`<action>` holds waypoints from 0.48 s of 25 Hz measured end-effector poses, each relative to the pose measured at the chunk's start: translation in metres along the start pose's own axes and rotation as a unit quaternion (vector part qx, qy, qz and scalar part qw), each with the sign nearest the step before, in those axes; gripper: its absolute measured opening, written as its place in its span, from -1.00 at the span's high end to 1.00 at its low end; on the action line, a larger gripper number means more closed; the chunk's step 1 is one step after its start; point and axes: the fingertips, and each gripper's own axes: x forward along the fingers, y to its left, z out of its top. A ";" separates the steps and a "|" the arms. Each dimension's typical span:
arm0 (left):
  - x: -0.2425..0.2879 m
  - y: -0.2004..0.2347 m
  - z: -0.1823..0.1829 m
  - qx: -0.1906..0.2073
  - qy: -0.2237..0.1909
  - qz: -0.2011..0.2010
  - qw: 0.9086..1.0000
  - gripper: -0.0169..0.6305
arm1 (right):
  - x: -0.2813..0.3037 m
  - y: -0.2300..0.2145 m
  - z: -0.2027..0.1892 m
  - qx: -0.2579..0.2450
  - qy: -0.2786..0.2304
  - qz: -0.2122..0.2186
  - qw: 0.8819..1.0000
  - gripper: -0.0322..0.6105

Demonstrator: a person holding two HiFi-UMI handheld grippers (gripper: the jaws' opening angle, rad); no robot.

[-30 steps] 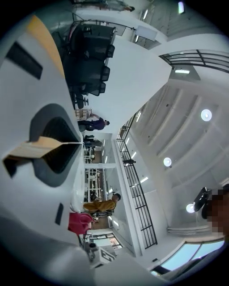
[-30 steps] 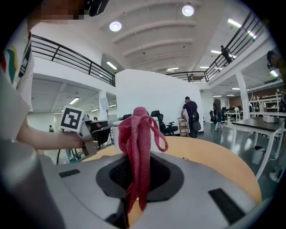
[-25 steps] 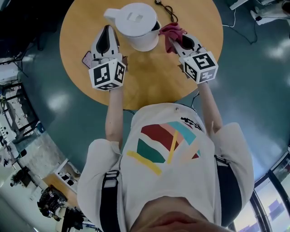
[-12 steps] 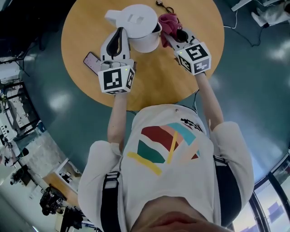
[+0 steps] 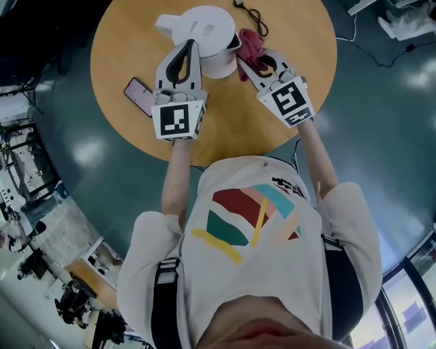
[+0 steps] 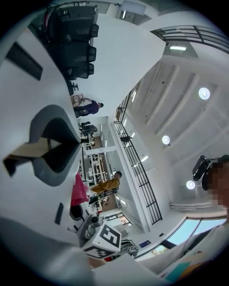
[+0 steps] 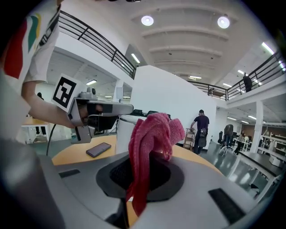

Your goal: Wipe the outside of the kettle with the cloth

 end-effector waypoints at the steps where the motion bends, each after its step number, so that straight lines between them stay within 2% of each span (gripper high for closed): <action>1: 0.000 0.000 0.000 -0.003 -0.001 0.001 1.000 0.81 | -0.001 0.004 0.001 0.002 -0.001 0.005 1.000 0.78; 12: -0.001 -0.001 -0.002 -0.009 0.007 0.005 1.000 0.81 | 0.003 0.055 0.014 -0.012 -0.021 0.071 0.997 0.78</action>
